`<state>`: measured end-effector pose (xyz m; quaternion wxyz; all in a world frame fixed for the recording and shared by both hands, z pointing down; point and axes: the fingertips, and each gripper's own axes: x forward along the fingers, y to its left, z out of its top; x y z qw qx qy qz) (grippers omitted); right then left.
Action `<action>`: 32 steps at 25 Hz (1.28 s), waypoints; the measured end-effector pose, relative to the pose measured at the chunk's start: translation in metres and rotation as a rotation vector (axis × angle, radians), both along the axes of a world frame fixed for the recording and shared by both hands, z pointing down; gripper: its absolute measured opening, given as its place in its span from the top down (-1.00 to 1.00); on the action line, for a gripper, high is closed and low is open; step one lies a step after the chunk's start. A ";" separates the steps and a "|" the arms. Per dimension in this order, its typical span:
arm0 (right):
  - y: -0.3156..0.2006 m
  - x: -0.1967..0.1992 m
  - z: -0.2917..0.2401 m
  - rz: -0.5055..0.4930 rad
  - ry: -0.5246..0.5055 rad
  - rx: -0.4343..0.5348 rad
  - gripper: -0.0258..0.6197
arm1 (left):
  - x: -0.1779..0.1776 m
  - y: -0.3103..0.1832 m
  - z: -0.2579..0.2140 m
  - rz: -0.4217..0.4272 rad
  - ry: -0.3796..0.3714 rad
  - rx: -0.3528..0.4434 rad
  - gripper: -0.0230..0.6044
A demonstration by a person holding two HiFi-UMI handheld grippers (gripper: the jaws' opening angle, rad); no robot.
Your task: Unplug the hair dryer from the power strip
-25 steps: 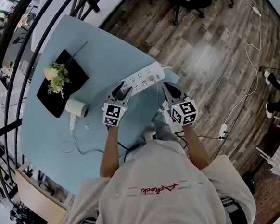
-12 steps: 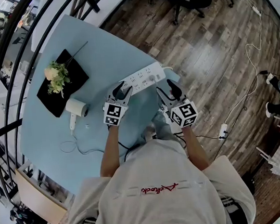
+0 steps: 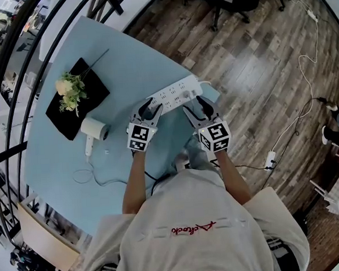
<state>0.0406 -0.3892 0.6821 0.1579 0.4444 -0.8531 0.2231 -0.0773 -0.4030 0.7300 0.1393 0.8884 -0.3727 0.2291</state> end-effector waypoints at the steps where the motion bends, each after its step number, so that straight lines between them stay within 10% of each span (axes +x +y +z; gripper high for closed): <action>1: -0.003 -0.002 0.002 0.001 0.009 -0.004 0.15 | 0.000 0.000 0.000 0.000 0.001 0.000 0.45; 32: -0.031 -0.009 0.047 0.005 0.257 -0.112 0.53 | -0.001 0.004 0.005 0.006 -0.041 -0.009 0.45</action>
